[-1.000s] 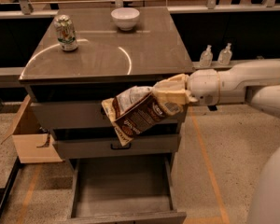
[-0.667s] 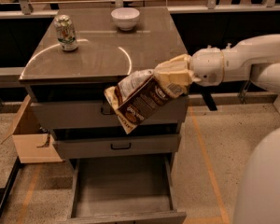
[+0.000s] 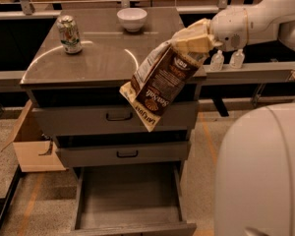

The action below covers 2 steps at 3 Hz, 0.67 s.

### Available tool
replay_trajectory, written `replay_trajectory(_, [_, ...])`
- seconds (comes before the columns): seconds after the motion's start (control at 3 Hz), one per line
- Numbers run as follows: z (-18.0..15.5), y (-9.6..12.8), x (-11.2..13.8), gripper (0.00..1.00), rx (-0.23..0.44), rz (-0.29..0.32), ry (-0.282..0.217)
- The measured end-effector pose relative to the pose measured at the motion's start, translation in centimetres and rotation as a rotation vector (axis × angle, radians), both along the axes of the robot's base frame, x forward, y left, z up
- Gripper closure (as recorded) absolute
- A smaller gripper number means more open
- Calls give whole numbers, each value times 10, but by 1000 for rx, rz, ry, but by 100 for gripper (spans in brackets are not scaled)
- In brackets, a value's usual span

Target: Pick brown chip bag from bottom drawer and place on counter

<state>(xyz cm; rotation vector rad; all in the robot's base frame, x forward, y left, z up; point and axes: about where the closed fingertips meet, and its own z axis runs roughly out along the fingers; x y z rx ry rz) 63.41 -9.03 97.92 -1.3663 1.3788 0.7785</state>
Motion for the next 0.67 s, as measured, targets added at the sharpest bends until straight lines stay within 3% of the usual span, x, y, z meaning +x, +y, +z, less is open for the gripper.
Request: replay_trajectory(0.67, [-26, -17, 67, 100, -5, 18, -13])
